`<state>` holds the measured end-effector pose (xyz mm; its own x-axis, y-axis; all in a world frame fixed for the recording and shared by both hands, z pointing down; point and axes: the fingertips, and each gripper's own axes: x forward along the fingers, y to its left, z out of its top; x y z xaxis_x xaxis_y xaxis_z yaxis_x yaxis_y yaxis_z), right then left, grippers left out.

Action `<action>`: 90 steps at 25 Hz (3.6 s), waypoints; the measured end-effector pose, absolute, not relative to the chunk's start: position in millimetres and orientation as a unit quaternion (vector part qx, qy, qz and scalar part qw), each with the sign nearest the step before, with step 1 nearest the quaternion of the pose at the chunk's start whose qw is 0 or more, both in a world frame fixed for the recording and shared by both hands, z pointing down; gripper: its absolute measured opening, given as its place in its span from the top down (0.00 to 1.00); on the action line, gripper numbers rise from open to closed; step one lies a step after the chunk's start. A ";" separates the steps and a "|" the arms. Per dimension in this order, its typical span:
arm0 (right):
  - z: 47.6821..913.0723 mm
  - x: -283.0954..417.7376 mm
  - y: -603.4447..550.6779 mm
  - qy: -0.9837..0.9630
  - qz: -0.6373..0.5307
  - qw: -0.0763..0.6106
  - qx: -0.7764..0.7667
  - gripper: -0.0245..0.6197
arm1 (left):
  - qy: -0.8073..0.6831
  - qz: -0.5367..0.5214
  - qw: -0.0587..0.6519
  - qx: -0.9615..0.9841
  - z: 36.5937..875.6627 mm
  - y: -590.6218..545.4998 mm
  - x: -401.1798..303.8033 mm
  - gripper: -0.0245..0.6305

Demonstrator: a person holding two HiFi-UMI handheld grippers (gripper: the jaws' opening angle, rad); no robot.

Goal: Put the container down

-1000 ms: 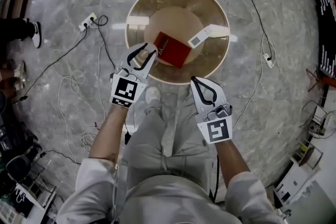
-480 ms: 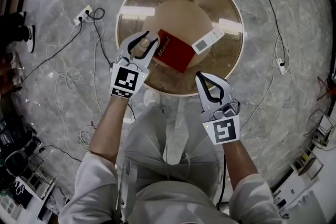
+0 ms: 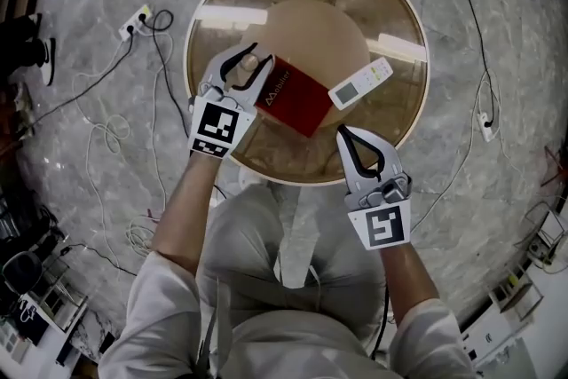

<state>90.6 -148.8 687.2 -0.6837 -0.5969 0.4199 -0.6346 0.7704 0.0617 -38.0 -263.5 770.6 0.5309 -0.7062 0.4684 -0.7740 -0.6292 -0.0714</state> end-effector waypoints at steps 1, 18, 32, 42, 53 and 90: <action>690.9 92.1 -150.8 -0.917 0.044 0.214 0.334 0.95 | -0.426 0.234 0.073 0.871 774.9 -265.8 -38.2 0.76; 717.4 97.9 -166.0 -0.919 0.042 0.210 0.332 0.95 | -0.434 0.209 0.075 0.873 803.4 -291.7 -36.7 0.76; 689.7 87.8 -169.0 -0.921 0.035 0.196 0.335 0.95 | -0.429 0.199 0.067 0.879 775.4 -282.8 -43.8 0.58; 636.2 70.6 -166.8 -0.922 0.030 0.187 0.339 0.95 | -0.434 0.192 0.066 0.878 714.7 -259.5 -65.1 0.58; 537.3 45.6 -144.5 -0.925 0.016 0.164 0.342 0.95 | -0.442 0.183 0.078 0.875 609.5 -204.3 -95.3 0.60; 332.5 43.6 -58.6 -0.899 -0.006 0.199 0.390 0.95 | -0.406 0.170 0.057 0.896 353.2 -72.3 -127.4 0.95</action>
